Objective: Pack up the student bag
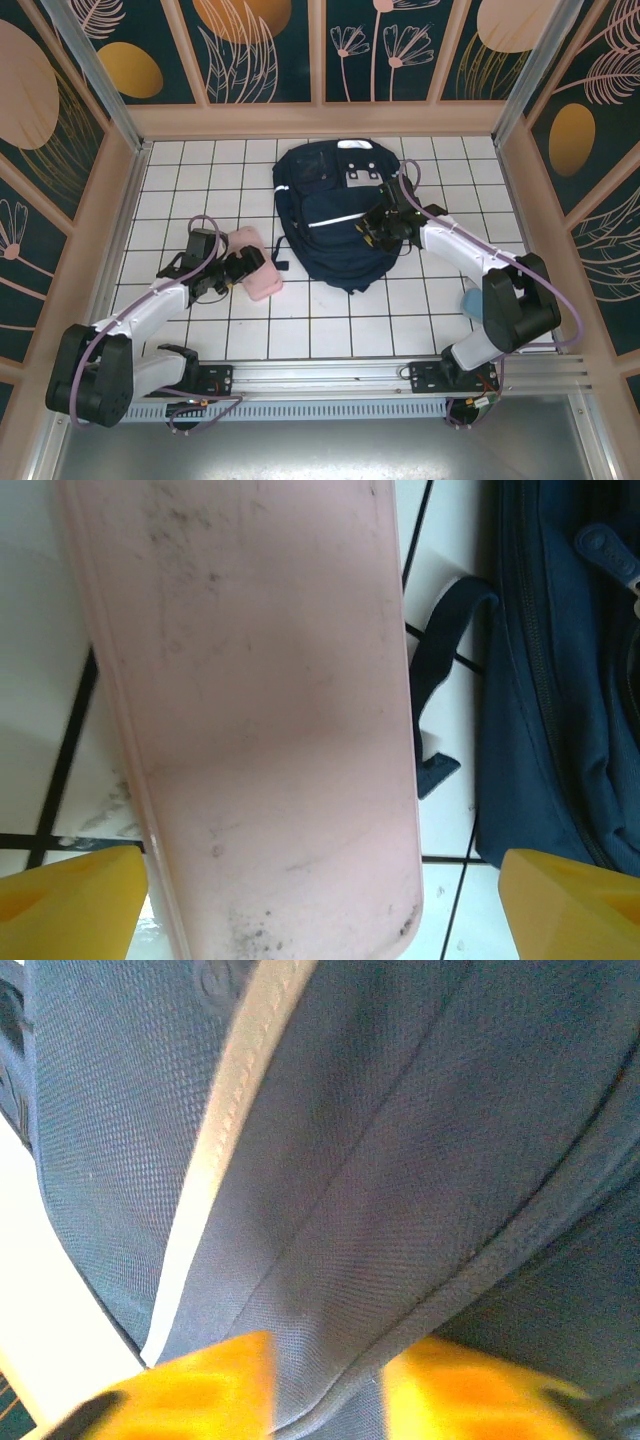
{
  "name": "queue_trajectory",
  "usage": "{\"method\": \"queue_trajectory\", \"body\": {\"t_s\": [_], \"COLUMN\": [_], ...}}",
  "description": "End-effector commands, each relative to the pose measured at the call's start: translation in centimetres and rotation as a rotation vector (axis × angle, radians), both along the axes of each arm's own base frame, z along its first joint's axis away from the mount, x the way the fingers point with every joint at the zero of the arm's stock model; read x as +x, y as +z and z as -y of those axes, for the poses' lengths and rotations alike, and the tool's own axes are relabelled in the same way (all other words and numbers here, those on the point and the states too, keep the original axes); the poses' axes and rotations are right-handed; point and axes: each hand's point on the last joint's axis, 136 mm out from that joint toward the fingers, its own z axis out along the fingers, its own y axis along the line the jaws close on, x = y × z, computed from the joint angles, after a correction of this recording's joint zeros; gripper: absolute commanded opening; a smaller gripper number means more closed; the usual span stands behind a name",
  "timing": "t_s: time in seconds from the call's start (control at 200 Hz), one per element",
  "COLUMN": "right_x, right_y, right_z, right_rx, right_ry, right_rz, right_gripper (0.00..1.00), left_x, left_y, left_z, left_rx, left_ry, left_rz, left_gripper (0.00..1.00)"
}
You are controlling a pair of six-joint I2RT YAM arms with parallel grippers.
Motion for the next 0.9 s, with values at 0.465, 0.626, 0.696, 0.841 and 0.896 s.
{"method": "queue_trajectory", "body": {"t_s": [0.465, 0.626, 0.696, 0.841, 0.896], "right_x": [-1.3, -2.1, -2.6, -3.3, -3.1], "right_y": [9.1, 8.3, 7.7, 5.1, 3.4], "right_z": [-4.8, -13.6, -17.2, -22.2, -22.8], "right_rx": [-0.257, -0.195, -0.166, -0.164, -0.164], "right_ry": [0.404, 0.648, 0.745, 0.876, 0.883], "right_rz": [0.509, 0.527, 0.530, 0.492, 0.458], "right_gripper": [0.86, 0.80, 0.77, 0.62, 0.54], "left_x": [1.0, 0.7, 0.5, 0.3, 0.1], "left_y": [0.9, 0.5, 0.2, -0.2, -0.4], "left_z": [-2.8, -2.9, -3.1, -3.0, -3.0], "left_rx": [0.091, 0.084, 0.079, 0.053, 0.042], "left_ry": [0.163, 0.179, 0.193, 0.212, 0.222], "left_rz": [0.040, 0.027, 0.016, 0.007, 0.001], "left_gripper": [0.98, 0.99, 0.98, 0.92, 0.88]}}
